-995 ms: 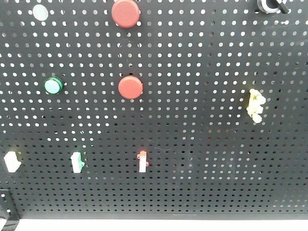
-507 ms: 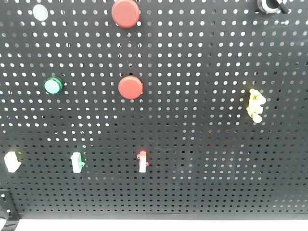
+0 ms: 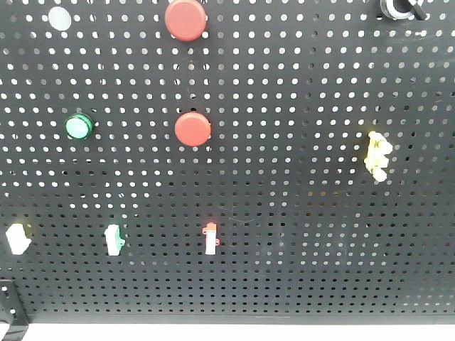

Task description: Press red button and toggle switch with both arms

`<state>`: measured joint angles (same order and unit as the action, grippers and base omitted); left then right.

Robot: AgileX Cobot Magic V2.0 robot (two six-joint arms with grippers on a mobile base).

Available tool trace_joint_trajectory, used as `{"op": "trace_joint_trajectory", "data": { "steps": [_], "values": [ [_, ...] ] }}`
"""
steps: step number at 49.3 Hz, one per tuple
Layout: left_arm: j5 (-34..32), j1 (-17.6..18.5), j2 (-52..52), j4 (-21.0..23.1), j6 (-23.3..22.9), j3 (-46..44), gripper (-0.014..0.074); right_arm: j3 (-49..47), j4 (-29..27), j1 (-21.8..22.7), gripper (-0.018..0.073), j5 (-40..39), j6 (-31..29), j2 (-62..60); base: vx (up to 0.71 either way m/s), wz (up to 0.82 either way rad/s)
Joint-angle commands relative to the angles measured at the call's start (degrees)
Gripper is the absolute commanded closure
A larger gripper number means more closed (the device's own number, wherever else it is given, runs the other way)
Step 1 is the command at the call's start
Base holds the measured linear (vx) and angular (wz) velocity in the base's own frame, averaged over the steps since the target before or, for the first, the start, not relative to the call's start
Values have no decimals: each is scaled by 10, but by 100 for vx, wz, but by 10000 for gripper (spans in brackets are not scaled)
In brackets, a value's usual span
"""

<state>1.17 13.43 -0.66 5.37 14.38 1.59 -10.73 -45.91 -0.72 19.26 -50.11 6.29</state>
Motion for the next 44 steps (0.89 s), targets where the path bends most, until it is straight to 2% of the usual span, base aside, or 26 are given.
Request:
{"op": "trace_joint_trajectory", "data": {
  "steps": [1, 19, 23, 25, 30, 34, 36, 41, 44],
  "values": [
    [-43, -2, -4, 3, -5, 19, 595, -16, -10, 4, 562, -31, -5, 6, 0, 0],
    [-43, -2, -4, 3, -5, 19, 595, -16, -7, 4, 562, -32, -5, 6, 0, 0],
    [-43, -2, -4, 3, -5, 19, 595, -16, 40, 4, 562, -32, -4, 6, 0, 0],
    [-43, -2, -4, 3, -5, 19, 595, -15, 91, 4, 562, -31, 6, 6, 0, 0],
    [-43, -2, -4, 3, -5, 19, 595, -15, 220, 4, 562, -34, 113, 6, 0, 0],
    [-43, -2, -4, 3, -5, 19, 595, -12, 328, 4, 562, -49, 287, 6, 0, 0],
    [-43, -2, -4, 3, -5, 19, 595, -1, 378, 4, 562, -72, 352, 6, 0, 0],
    [-43, -2, -4, 3, -5, 19, 595, 50, 465, 4, 562, -150, 501, 6, 0, 0],
    [-43, -2, -4, 3, -5, 19, 595, 85, 474, 4, 562, -193, 536, 6, 0, 0]
  ]
}}
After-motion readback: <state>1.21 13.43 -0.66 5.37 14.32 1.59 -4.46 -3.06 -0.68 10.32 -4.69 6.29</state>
